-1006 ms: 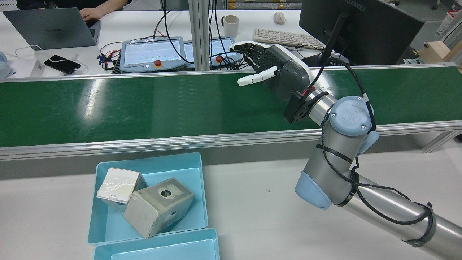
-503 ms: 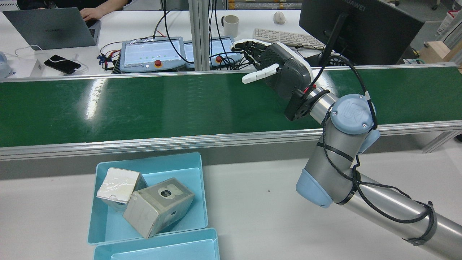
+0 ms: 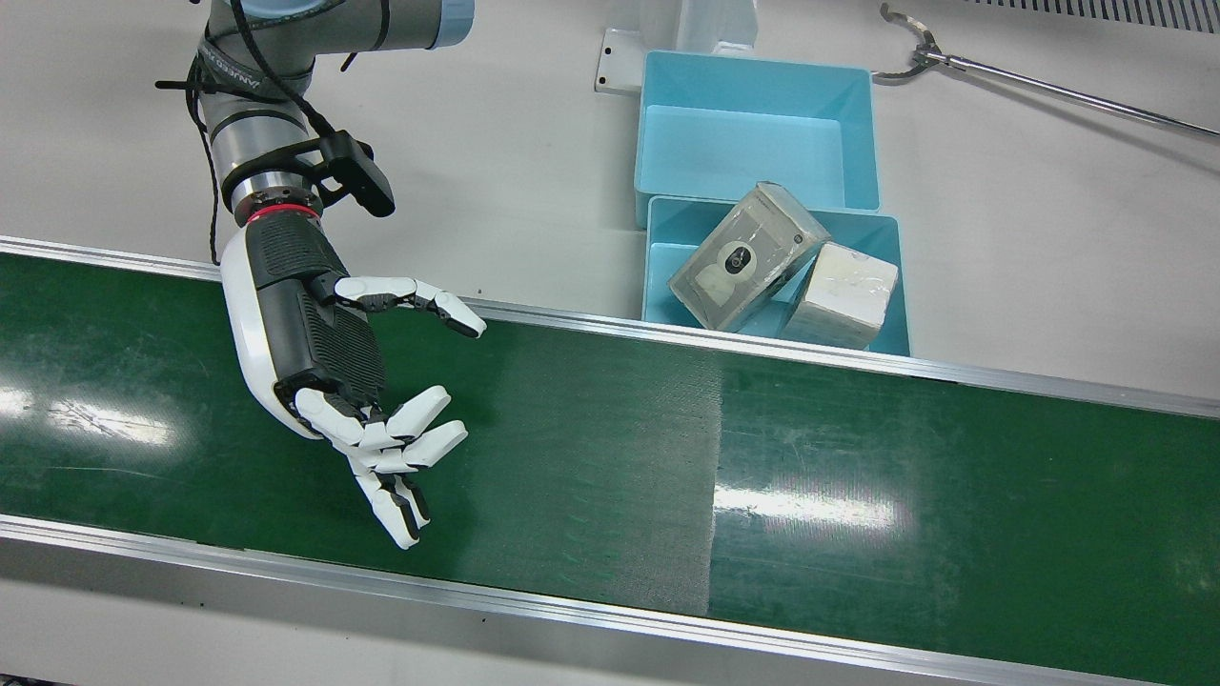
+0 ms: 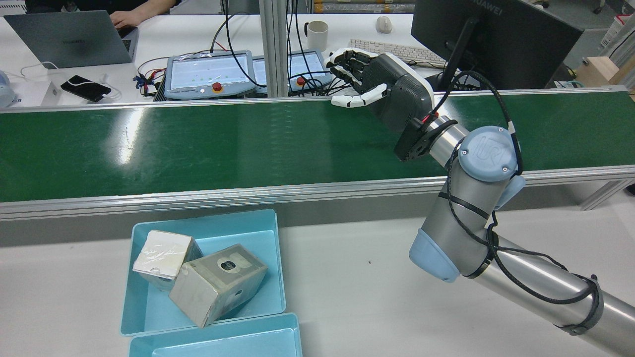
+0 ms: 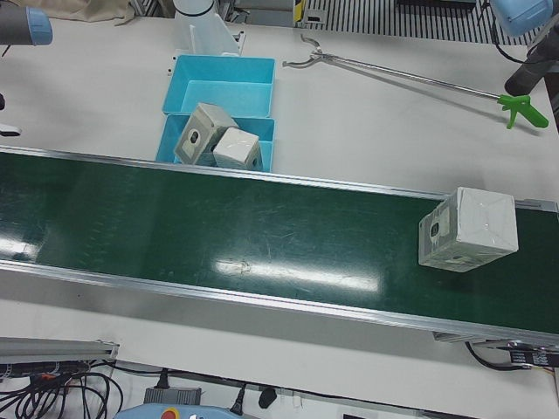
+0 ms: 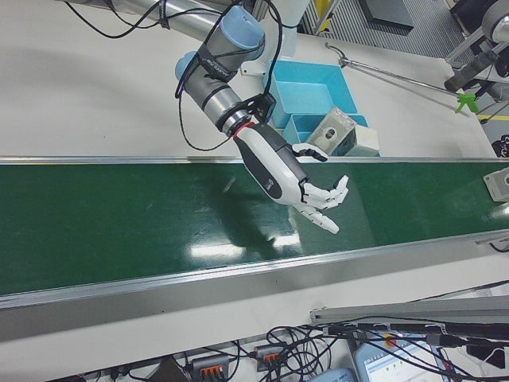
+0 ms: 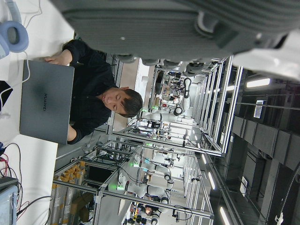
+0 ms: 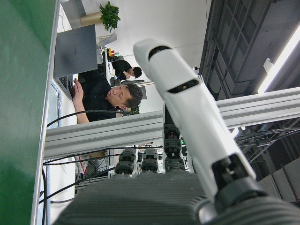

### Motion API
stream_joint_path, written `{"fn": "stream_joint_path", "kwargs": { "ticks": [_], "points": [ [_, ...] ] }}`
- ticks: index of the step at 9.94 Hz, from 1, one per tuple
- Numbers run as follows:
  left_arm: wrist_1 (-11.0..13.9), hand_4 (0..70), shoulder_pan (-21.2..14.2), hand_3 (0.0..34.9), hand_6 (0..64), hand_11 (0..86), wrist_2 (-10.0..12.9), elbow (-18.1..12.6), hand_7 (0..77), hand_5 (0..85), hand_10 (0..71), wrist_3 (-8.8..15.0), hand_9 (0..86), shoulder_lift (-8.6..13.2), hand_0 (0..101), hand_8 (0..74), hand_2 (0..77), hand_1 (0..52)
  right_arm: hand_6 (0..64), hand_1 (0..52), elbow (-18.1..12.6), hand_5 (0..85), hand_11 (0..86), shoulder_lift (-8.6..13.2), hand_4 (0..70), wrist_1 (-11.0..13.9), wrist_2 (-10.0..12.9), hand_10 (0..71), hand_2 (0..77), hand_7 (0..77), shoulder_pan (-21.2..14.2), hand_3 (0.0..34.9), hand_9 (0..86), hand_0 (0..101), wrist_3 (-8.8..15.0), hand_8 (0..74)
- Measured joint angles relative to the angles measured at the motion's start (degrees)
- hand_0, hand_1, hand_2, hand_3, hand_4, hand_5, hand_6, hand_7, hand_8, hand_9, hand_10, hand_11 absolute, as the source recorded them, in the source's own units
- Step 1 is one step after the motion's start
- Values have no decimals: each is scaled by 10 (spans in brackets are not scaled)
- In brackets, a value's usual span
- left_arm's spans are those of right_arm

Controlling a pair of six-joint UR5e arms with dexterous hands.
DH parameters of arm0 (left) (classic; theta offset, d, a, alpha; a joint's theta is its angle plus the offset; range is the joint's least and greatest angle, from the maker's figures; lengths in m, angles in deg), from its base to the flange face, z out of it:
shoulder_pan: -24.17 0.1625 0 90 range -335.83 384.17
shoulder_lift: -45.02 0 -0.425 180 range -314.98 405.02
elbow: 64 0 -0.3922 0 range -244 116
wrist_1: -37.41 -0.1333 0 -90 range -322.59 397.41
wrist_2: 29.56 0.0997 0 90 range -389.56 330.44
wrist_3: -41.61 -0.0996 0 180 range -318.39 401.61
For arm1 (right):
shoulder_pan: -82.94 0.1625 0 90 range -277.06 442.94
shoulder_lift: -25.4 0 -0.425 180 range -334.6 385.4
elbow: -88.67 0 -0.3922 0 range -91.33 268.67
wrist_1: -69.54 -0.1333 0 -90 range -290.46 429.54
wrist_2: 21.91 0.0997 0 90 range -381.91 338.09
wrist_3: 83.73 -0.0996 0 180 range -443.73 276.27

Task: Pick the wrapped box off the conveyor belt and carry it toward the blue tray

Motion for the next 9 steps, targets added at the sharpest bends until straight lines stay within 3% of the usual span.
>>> {"fn": "stream_joint_path", "kwargs": {
  "ticks": [1,5,7,9],
  "points": [
    [0,0,0,0,0,5,0,0,5,11,5,0,5,0,0,5,11,0,169,251,0,393,114,-1,295,0,1,60,262,371,0,5,104,620,-3,44],
    [0,0,0,0,0,5,0,0,5,11,5,0,5,0,0,5,11,0,169,278,-3,360,114,-10,295,-1,-1,38,256,360,-6,6,104,602,-7,44],
    [0,0,0,0,0,5,0,0,5,11,5,0,5,0,0,5,11,0,142,262,-3,327,98,-15,284,-2,-1,49,218,300,-9,7,76,600,-9,22],
    [0,0,0,0,0,5,0,0,5,11,5,0,5,0,0,5,11,0,147,245,-2,295,98,-16,284,-2,0,49,218,305,-12,6,76,585,-9,27]
  ]
}}
